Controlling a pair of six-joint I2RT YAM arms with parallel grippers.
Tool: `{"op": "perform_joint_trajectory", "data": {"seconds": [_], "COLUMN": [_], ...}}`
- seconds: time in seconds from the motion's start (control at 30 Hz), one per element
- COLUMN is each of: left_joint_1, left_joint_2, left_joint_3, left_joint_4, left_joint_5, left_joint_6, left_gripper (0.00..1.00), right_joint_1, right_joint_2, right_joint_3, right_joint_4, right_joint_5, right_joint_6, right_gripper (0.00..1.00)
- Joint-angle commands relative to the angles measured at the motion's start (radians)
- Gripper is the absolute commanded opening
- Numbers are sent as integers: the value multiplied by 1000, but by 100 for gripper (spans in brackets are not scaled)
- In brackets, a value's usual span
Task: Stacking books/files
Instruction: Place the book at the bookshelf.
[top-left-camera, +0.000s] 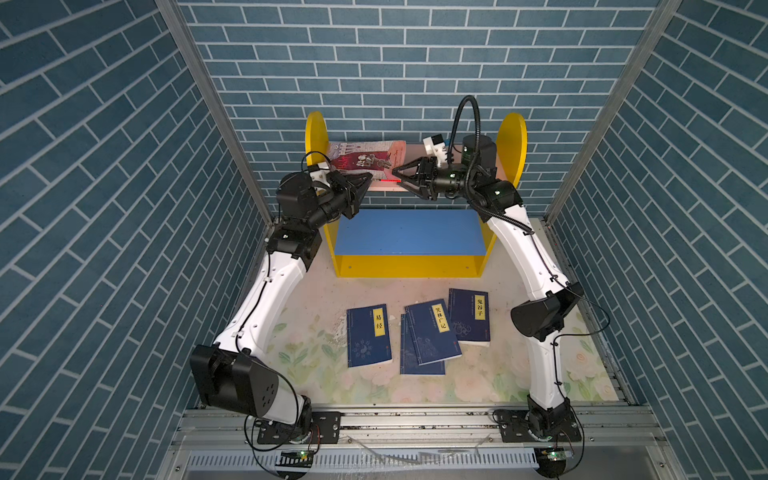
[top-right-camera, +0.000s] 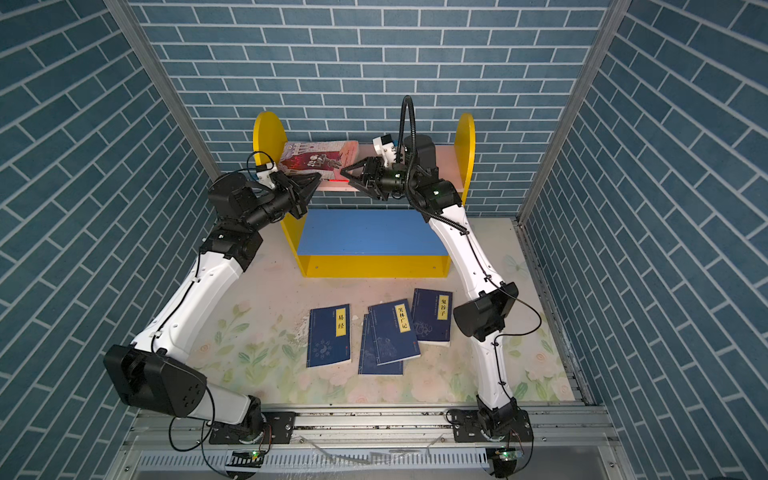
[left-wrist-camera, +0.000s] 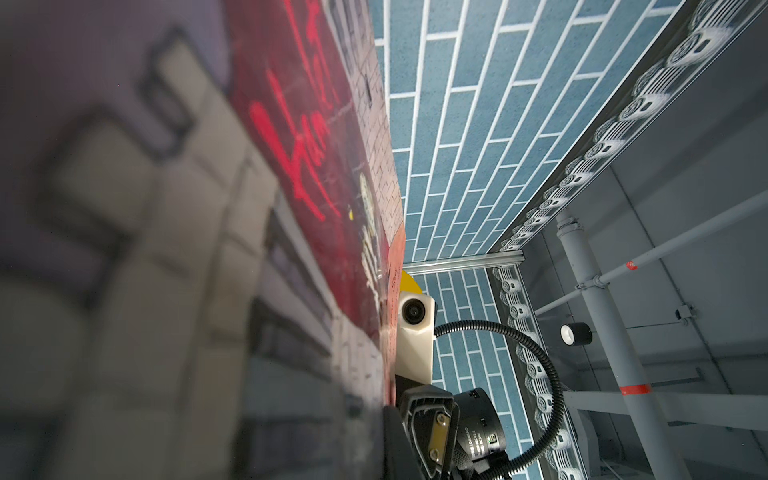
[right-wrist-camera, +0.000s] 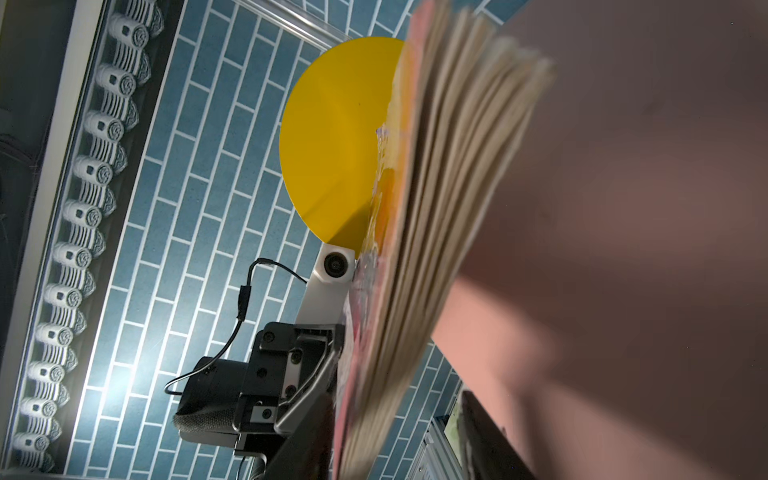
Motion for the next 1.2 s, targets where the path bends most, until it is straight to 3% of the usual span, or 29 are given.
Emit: {"op": "perform_joint_trajectory", "data": {"seconds": [0.0,0.27,0.93,1.17], "left_joint_1": [6,6,7,7], "left_joint_2": [25,54,73,74], "left_joint_3": [45,58,40,15], "left_joint_4": [22,-37,-121,-116], "left_joint_5": [-17,-32,-58,-58], "left_joint_6": [11,21,41,33], "left_gripper": [0,0,0,8], "right_joint_1": [-17,-20,-23,-29], "right_joint_2": [-92,-170,-61,-54], "right_joint_3": [-15,-100,5,14], "right_joint_4": [-106,-121,-97,-75], "right_joint_5": [81,116,113,120], "right_joint_6": [-88,-129,-129,-128], "right_gripper": [50,50,50,50]}}
